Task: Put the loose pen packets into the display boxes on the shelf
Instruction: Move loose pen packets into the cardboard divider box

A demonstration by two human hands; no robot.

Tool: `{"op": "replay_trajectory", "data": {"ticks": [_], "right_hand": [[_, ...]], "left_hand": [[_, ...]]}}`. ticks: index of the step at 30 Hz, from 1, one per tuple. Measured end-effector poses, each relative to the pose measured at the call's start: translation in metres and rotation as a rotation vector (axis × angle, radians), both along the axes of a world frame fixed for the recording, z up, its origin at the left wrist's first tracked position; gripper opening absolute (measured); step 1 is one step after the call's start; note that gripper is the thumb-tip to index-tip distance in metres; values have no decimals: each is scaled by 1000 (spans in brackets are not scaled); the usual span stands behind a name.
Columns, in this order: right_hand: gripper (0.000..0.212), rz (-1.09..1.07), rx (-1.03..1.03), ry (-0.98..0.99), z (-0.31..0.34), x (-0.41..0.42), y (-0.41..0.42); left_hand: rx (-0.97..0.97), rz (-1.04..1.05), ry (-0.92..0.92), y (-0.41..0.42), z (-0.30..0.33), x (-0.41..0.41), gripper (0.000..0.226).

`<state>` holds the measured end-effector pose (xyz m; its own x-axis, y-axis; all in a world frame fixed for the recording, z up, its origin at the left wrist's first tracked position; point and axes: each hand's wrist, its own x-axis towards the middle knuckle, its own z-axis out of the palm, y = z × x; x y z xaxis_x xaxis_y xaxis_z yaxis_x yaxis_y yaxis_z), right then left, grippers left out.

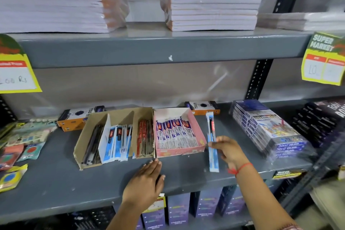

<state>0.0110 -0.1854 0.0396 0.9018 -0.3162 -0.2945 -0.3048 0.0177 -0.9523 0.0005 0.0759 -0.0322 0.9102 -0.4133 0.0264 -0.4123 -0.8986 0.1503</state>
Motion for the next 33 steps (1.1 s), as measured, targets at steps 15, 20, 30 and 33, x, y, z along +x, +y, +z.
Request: {"op": "replay_trajectory", "data": {"ticks": [15, 20, 30, 33], "right_hand": [[24, 128, 236, -231, 24, -13, 36], [27, 194, 185, -210, 33, 1, 75], [42, 376, -213, -188, 32, 41, 219], [36, 390, -408, -192, 21, 55, 255]], "left_hand": [[-84, 2, -36, 3, -4, 5, 123], [-81, 35, -55, 35, -1, -4, 123], [-158, 321, -78, 144, 3, -7, 74], [-162, 319, -80, 160, 0, -7, 56]]}}
